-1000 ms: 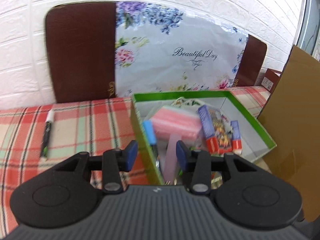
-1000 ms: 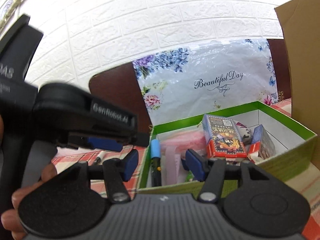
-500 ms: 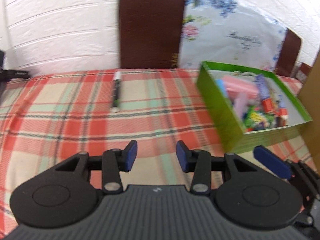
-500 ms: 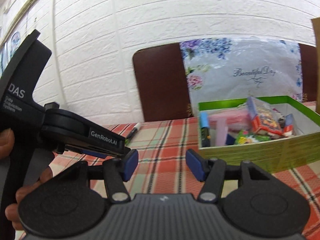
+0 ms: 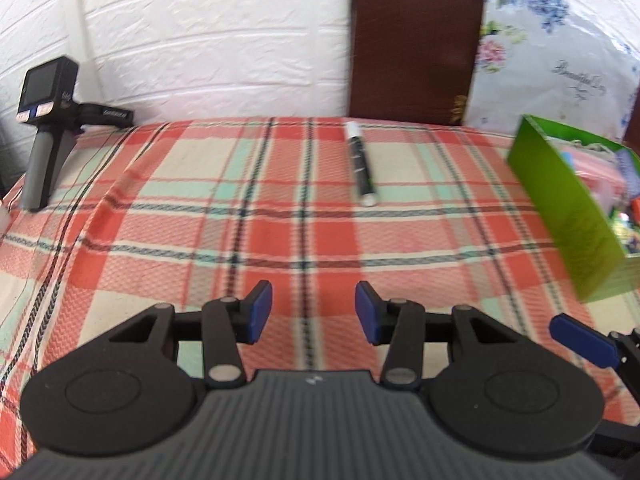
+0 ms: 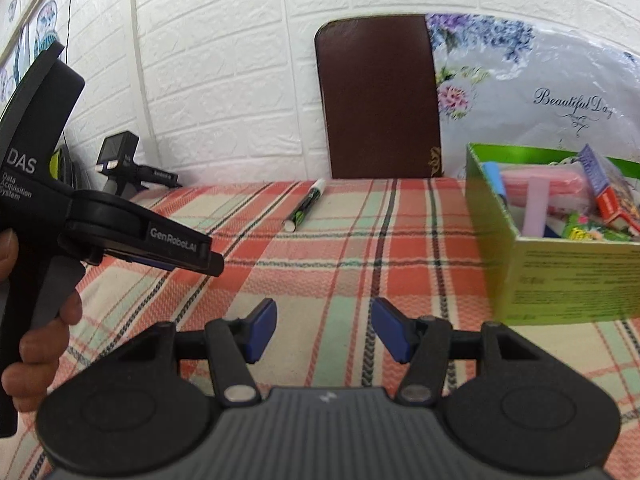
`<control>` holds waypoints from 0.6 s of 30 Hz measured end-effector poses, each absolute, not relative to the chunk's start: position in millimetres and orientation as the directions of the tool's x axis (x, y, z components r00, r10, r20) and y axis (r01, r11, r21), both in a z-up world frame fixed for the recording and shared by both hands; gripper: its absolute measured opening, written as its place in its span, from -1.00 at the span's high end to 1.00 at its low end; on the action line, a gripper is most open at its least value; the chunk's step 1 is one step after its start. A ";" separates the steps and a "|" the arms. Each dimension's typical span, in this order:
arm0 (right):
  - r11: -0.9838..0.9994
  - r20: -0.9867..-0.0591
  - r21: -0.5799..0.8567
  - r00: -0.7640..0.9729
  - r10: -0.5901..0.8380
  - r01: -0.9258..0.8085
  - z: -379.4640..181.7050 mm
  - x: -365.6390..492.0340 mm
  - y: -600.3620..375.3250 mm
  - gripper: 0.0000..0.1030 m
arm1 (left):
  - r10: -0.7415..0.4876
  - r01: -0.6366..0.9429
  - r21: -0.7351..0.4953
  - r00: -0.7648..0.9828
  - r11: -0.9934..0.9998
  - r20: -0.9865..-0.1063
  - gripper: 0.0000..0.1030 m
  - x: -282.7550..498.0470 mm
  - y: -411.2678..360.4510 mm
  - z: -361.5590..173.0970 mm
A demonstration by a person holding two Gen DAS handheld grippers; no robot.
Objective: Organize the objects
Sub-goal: 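Reach the right gripper to the white-capped marker and grasp it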
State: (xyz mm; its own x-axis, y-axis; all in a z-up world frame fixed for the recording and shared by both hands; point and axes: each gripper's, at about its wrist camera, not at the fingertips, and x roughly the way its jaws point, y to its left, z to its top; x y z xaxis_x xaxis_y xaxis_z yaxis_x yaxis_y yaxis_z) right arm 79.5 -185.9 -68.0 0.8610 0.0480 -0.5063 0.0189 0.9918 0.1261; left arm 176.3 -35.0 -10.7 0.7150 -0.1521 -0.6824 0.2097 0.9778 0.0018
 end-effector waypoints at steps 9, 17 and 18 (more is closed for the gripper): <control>0.990 -0.571 0.138 0.818 0.068 0.014 -80.3 124.7 -181.1 -0.08 | -0.095 0.144 0.027 0.768 0.989 -0.634 -0.01 201.7 1.4 -33.4; 0.991 -0.541 0.134 0.838 0.073 0.000 -77.8 190.8 -169.6 -0.08 | -0.175 0.161 -0.072 0.842 0.984 -0.510 -0.18 199.7 33.2 -46.8; 0.992 -0.531 0.127 0.844 0.072 -0.005 -77.0 200.0 -166.7 -0.08 | -0.178 0.162 -0.076 0.843 0.984 -0.508 -0.19 199.7 32.5 -46.8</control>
State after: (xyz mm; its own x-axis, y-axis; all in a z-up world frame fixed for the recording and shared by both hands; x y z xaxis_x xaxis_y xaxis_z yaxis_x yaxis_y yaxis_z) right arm 200.0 -166.7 -77.0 0.8442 0.0718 -0.5311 -0.0047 0.9919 0.1268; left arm 199.7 32.5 -46.8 0.8430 -0.1777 -0.5078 0.1619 0.9839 -0.0756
